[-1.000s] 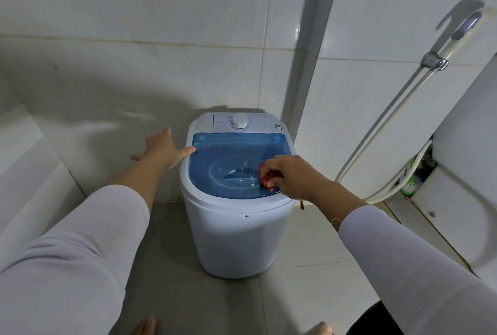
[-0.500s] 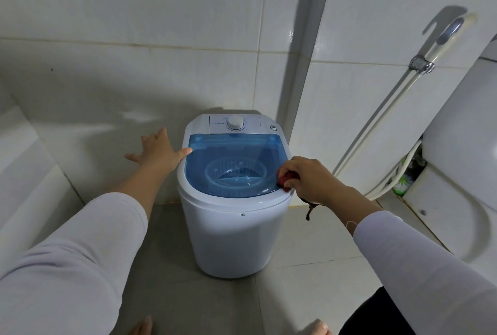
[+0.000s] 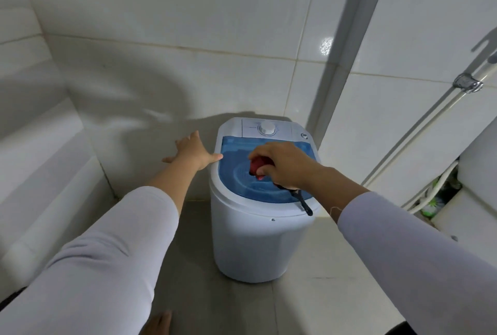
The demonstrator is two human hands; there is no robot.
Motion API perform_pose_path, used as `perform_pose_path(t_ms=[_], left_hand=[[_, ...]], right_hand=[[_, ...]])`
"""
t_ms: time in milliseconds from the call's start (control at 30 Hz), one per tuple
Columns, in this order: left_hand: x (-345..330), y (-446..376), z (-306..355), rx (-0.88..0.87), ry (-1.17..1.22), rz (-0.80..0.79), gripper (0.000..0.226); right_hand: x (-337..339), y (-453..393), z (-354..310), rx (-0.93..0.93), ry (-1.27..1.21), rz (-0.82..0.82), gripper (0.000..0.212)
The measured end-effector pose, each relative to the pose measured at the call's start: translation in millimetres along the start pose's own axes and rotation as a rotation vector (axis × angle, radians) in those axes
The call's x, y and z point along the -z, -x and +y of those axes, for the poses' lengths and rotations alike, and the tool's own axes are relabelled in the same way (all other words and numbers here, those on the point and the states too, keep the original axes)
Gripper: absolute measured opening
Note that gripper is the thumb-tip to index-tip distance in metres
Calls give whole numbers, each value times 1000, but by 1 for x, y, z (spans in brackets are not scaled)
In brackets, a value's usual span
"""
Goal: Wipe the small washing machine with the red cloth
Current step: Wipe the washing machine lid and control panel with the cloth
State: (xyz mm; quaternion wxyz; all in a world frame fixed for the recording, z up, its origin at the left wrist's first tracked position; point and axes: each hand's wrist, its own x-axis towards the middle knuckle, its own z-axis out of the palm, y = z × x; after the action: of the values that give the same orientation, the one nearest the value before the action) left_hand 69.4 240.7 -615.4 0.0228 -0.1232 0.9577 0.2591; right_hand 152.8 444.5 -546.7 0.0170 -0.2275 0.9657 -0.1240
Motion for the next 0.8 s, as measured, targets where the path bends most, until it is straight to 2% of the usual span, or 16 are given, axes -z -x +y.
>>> perform_pose_path(t_ms=[167, 367, 800], left_hand=[[-2, 0, -4, 4, -6, -11, 104], [-1, -3, -6, -7, -14, -26, 104], [-2, 1, -6, -19, -67, -5, 102]], right_hand=[[-22, -24, -28, 81, 43, -51, 40], [-53, -33, -32, 144, 164, -62, 42], [-40, -1, 3, 69, 75, -117, 31]])
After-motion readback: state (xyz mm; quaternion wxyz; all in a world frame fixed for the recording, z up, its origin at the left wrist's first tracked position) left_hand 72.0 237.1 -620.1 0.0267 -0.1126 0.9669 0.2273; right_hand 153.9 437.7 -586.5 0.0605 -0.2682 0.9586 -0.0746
